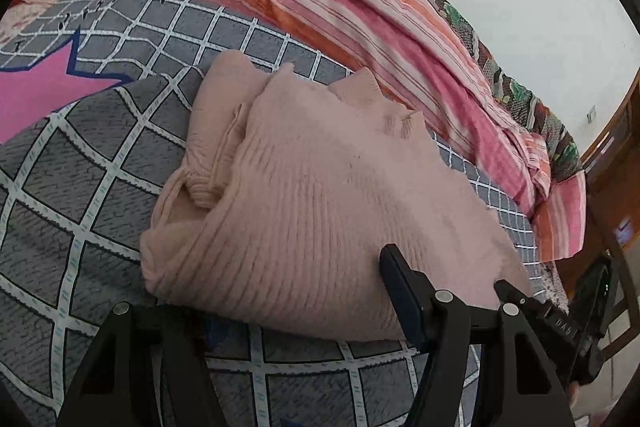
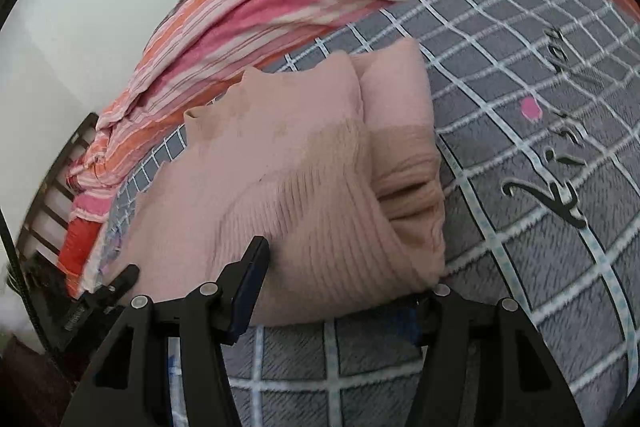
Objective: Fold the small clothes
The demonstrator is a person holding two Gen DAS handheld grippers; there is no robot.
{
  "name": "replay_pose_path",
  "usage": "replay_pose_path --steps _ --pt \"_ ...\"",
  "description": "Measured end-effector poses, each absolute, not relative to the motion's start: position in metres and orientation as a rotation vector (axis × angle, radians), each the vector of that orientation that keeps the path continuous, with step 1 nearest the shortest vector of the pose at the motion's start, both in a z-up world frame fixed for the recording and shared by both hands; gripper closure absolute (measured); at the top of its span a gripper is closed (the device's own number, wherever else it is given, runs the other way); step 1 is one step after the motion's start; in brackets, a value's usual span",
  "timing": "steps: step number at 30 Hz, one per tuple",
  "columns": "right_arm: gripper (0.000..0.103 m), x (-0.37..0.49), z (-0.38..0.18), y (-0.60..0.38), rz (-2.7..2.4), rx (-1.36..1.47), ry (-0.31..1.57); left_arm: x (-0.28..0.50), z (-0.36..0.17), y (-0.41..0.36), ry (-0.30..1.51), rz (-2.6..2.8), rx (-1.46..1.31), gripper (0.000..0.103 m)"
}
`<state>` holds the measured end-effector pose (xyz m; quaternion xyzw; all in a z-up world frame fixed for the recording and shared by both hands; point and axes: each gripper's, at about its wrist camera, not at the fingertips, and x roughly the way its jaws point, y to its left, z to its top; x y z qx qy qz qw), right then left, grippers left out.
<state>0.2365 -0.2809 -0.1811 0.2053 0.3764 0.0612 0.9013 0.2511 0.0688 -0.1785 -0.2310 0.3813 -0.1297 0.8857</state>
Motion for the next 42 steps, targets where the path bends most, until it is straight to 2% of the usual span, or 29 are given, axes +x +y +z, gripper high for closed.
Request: replay_pose_path --steps 4,19,26,32,36,39,42 --pt "0.045 0.237 -0.180 -0.271 0.091 0.346 0.776 0.251 -0.179 0.068 0.780 -0.266 -0.471 0.039" --pt "0.045 0.236 -0.182 -0.278 0.116 0.403 0.752 0.252 -0.179 0.069 0.766 -0.263 -0.477 0.039" --pt "0.048 0.233 -0.182 -0.283 0.128 0.446 0.740 0.251 -0.180 0.074 0.758 -0.246 -0.505 0.046" --pt "0.057 0.232 -0.182 -0.285 0.106 0.454 0.733 0.250 -0.182 0.075 0.746 -0.215 -0.520 0.053" --pt "0.067 0.230 -0.183 -0.290 0.103 0.482 0.722 0.248 -0.183 0.079 0.734 -0.203 -0.539 0.057" --pt "0.079 0.229 -0.184 -0.293 0.110 0.506 0.712 0.247 -0.185 0.083 0.725 -0.191 -0.570 0.065" --pt "0.087 0.227 -0.185 -0.298 0.144 0.547 0.699 0.246 -0.189 0.093 0.712 -0.188 -0.641 0.078"
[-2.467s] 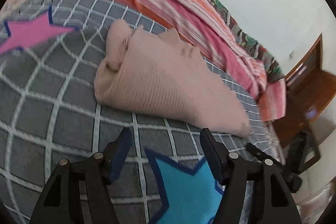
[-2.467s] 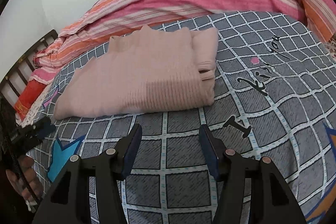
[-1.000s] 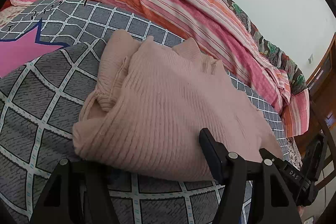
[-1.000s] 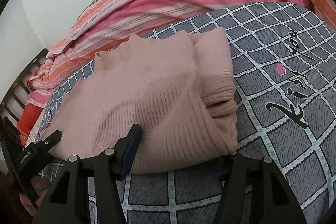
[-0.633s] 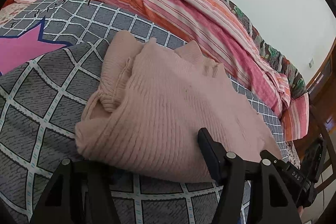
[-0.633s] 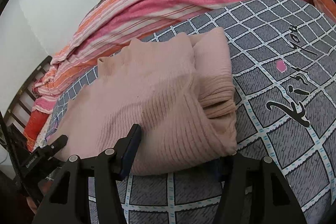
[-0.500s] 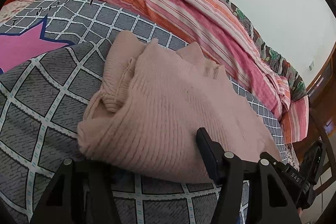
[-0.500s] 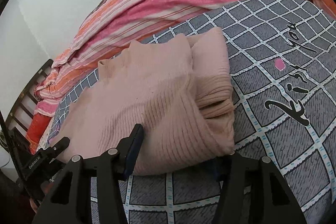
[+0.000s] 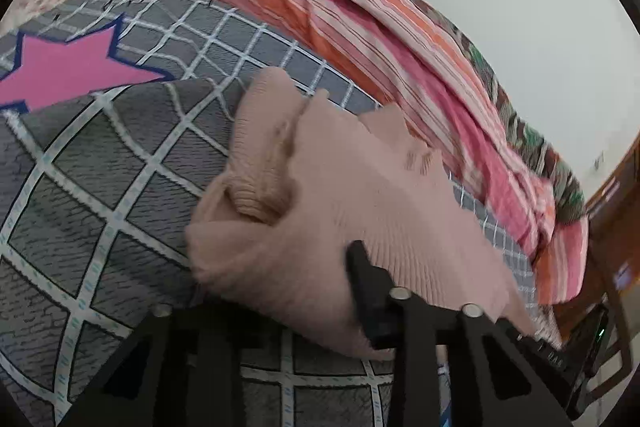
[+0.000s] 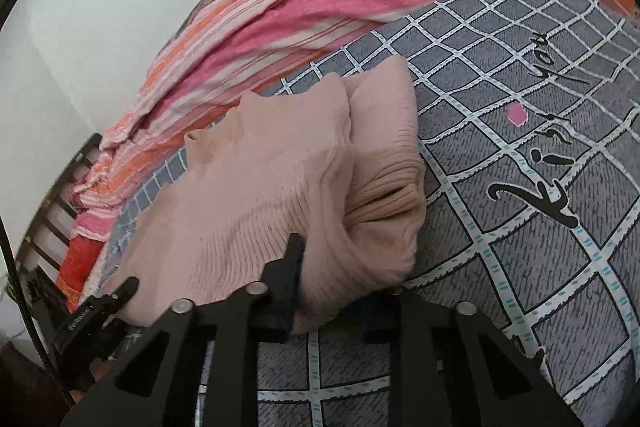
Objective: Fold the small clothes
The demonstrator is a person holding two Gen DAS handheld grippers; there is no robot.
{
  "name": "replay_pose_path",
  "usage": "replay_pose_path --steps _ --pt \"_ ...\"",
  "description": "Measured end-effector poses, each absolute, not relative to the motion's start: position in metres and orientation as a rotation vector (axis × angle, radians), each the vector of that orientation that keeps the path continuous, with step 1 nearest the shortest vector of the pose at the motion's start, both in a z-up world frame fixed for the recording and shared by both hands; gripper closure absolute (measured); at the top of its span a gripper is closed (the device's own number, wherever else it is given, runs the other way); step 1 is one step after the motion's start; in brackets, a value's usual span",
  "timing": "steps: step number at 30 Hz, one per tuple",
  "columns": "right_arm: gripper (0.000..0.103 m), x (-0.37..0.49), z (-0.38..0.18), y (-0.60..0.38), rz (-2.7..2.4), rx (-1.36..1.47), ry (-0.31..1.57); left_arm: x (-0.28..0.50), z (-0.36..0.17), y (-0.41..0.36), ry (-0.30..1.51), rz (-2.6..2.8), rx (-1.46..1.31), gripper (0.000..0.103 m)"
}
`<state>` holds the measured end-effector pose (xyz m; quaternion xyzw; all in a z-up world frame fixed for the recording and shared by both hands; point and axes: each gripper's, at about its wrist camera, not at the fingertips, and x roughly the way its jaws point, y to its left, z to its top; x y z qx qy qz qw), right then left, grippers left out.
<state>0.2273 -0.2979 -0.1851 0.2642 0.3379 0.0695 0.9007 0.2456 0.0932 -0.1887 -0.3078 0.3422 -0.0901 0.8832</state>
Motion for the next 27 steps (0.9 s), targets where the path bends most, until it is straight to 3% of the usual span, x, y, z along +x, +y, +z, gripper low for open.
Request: replay_pose_path --steps 2,5,14,27 --pt "0.090 0.226 -0.186 -0.301 0.158 0.567 0.689 0.246 -0.193 0.101 0.714 -0.214 -0.700 0.088" --pt "0.092 0.223 -0.183 -0.300 0.160 0.564 0.667 0.244 -0.195 0.105 0.707 -0.235 -0.747 0.092" --pt "0.095 0.203 -0.166 -0.302 0.185 0.572 0.662 0.216 -0.168 0.098 0.652 -0.200 -0.685 0.094" --pt "0.095 0.103 -0.155 -0.325 0.238 0.633 0.666 0.116 -0.158 0.091 0.673 -0.245 -0.665 0.094"
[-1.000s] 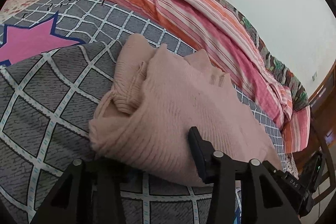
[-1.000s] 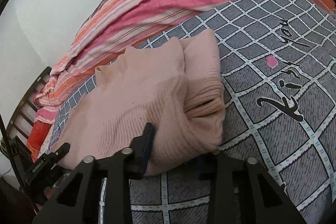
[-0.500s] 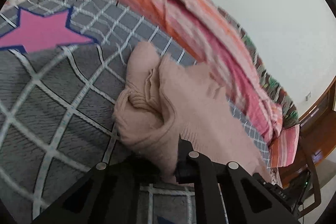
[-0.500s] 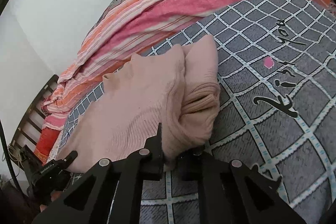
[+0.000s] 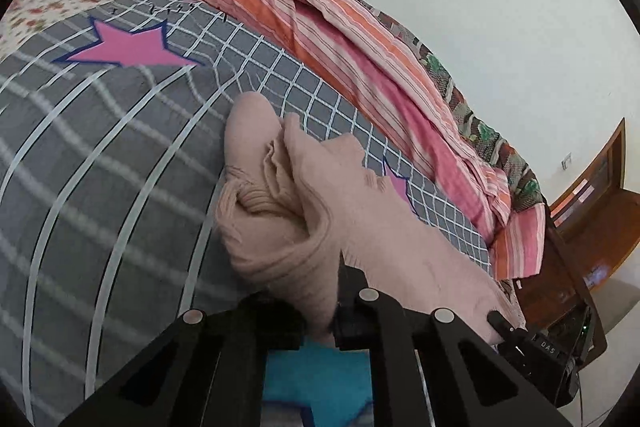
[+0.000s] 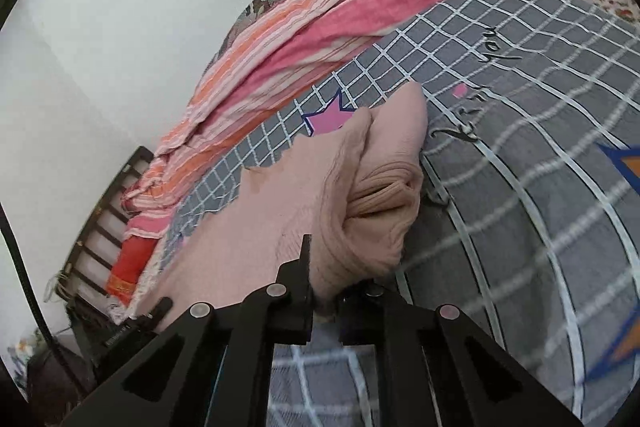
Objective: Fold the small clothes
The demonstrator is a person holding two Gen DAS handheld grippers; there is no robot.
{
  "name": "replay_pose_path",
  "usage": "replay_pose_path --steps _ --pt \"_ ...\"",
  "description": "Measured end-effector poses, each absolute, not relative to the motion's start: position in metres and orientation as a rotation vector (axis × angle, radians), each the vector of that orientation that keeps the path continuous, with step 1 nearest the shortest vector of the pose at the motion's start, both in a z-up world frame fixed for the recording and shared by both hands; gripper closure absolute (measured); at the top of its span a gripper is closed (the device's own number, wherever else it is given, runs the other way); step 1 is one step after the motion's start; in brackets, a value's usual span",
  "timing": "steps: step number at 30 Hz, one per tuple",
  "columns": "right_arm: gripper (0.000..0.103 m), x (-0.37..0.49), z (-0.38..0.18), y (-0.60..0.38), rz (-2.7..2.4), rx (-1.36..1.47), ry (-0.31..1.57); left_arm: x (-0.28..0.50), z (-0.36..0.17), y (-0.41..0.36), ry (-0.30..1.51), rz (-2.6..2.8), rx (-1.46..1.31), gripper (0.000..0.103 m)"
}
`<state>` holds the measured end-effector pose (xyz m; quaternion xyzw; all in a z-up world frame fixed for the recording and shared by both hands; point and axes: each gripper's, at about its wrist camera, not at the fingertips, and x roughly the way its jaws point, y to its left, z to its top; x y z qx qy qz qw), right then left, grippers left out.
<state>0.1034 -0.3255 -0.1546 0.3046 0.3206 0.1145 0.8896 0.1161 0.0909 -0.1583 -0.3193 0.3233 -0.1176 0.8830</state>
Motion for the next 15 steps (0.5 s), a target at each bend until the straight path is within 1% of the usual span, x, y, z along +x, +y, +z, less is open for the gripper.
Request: replay_pose_path --steps 4,6,8,9,11,13,14,15 --pt "0.095 0.076 -0.152 -0.326 0.225 0.591 0.658 0.088 -0.157 0.087 0.677 -0.249 -0.638 0.093" --pt "0.094 0.069 -0.153 -0.326 0.222 0.569 0.664 0.085 -0.157 0.084 0.706 -0.236 -0.598 0.092" --pt "0.087 0.067 -0.154 -0.326 0.213 0.517 0.682 0.085 -0.158 0.084 0.740 -0.230 -0.548 0.087" --pt "0.081 0.065 -0.153 -0.328 0.205 0.479 0.692 0.084 -0.157 0.086 0.748 -0.217 -0.517 0.086" --pt "0.079 0.059 -0.150 -0.332 0.184 0.432 0.685 0.081 -0.153 0.095 0.739 -0.184 -0.475 0.074" --pt "0.069 0.055 -0.143 -0.339 0.155 0.377 0.657 0.081 -0.148 0.107 0.719 -0.163 -0.461 0.069" --pt "0.068 0.055 -0.138 -0.342 0.127 0.352 0.632 0.082 -0.146 0.111 0.711 -0.153 -0.460 0.063" --pt "0.067 0.056 -0.132 -0.345 0.101 0.332 0.613 0.086 -0.143 0.115 0.699 -0.140 -0.455 0.060"
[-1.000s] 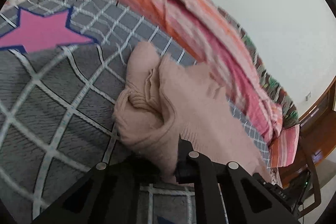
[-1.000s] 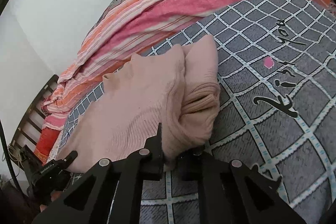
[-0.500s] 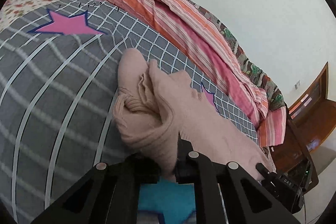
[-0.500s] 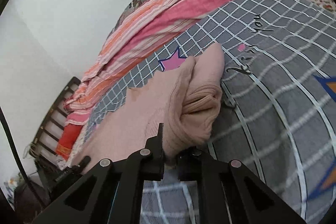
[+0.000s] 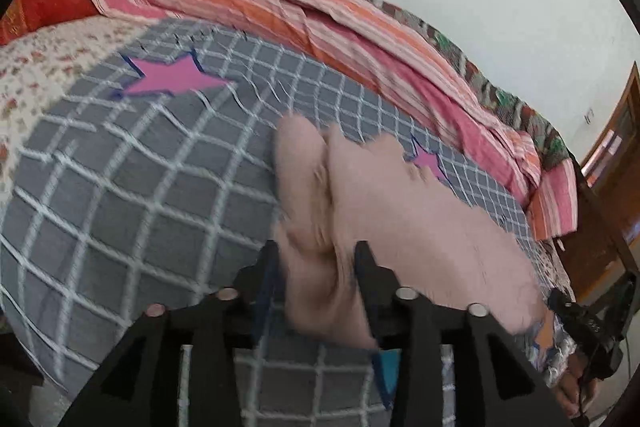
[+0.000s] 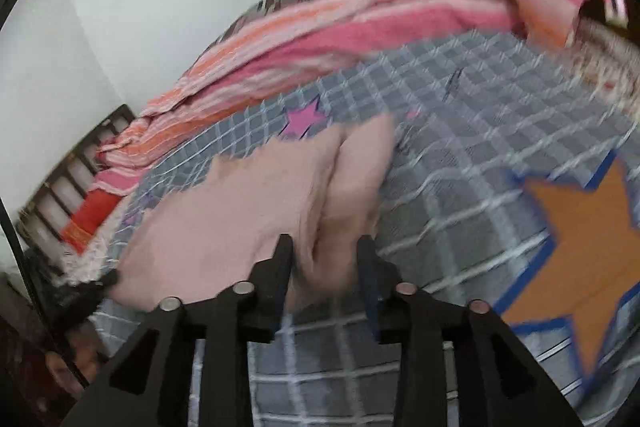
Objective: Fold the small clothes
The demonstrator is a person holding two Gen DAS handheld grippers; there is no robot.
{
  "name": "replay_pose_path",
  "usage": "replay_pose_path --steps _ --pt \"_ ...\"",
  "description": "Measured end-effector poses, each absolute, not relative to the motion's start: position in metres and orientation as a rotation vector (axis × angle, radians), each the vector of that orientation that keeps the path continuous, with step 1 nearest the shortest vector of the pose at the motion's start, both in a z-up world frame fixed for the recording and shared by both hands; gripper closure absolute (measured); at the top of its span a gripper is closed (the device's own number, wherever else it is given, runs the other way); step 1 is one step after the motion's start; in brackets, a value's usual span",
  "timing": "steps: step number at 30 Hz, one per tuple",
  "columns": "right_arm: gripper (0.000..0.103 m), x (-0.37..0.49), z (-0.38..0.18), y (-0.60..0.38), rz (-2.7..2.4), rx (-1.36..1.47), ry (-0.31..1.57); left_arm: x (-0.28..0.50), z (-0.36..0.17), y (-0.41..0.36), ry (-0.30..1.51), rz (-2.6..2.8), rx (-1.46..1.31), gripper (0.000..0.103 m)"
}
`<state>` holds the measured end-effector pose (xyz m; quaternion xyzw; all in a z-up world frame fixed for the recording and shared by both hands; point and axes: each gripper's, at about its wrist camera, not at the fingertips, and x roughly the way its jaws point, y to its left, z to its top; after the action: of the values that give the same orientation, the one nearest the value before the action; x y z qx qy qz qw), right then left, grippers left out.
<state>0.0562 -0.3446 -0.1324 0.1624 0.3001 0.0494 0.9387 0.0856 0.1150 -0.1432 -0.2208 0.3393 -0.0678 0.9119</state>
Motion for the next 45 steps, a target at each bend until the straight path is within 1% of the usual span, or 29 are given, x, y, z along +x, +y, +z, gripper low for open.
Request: replay_pose_path --steps 3,9,19,26,27,28,29,30,31,32,33,34,35,37,39,41,43,44,45 --pt "0.061 0.071 -0.117 -0.350 0.065 0.306 0.581 0.101 -0.134 0.120 0.688 -0.146 -0.453 0.059" --pt "0.061 0.126 -0.107 -0.328 0.117 0.253 0.618 0.148 -0.121 0.108 0.711 -0.189 -0.416 0.058" --pt "0.061 0.197 -0.130 -0.310 0.059 0.269 0.799 0.216 -0.127 0.083 0.807 -0.191 -0.294 0.059" --pt "0.061 0.227 -0.149 -0.316 0.008 0.292 0.880 0.240 -0.141 0.079 0.842 -0.162 -0.246 0.059" --pt "0.062 0.232 -0.152 -0.314 -0.001 0.279 0.898 0.243 -0.144 0.077 0.846 -0.154 -0.240 0.059" --pt "0.064 0.235 -0.154 -0.312 -0.005 0.256 0.918 0.245 -0.146 0.075 0.851 -0.145 -0.225 0.062" --pt "0.068 0.239 -0.154 -0.310 -0.011 0.238 0.927 0.248 -0.148 0.071 0.856 -0.138 -0.207 0.066" --pt "0.079 0.242 -0.156 -0.306 -0.017 0.212 0.933 0.250 -0.151 0.069 0.859 -0.129 -0.186 0.069" --pt "0.091 0.244 -0.156 -0.303 -0.008 0.203 0.935 0.251 -0.152 0.066 0.858 -0.120 -0.170 0.077" --pt "0.095 0.245 -0.156 -0.301 0.002 0.195 0.937 0.252 -0.153 0.065 0.855 -0.113 -0.159 0.090" --pt "0.097 0.244 -0.153 -0.300 0.005 0.192 0.911 0.251 -0.152 0.065 0.840 -0.118 -0.153 0.090" --pt "0.098 0.238 -0.146 -0.300 0.025 0.207 0.850 0.249 -0.148 0.069 0.805 -0.121 -0.169 0.095" --pt "0.098 0.233 -0.139 -0.302 0.058 0.225 0.794 0.247 -0.145 0.075 0.773 -0.120 -0.198 0.097" --pt "0.098 0.231 -0.134 -0.302 0.070 0.222 0.764 0.249 -0.146 0.083 0.781 -0.133 -0.242 0.097" --pt "0.098 0.240 -0.141 -0.300 0.005 0.185 0.810 0.253 -0.153 0.083 0.820 -0.136 -0.249 0.097" --pt "0.098 0.249 -0.154 -0.299 -0.050 0.161 0.874 0.253 -0.155 0.080 0.824 -0.133 -0.239 0.097" --pt "0.098 0.249 -0.161 -0.300 -0.068 0.158 0.888 0.248 -0.151 0.081 0.817 -0.158 -0.254 0.095" --pt "0.097 0.247 -0.158 -0.299 -0.078 0.154 0.882 0.246 -0.150 0.084 0.815 -0.177 -0.269 0.094" --pt "0.093 0.244 -0.153 -0.297 -0.082 0.152 0.875 0.244 -0.148 0.087 0.812 -0.194 -0.283 0.092"
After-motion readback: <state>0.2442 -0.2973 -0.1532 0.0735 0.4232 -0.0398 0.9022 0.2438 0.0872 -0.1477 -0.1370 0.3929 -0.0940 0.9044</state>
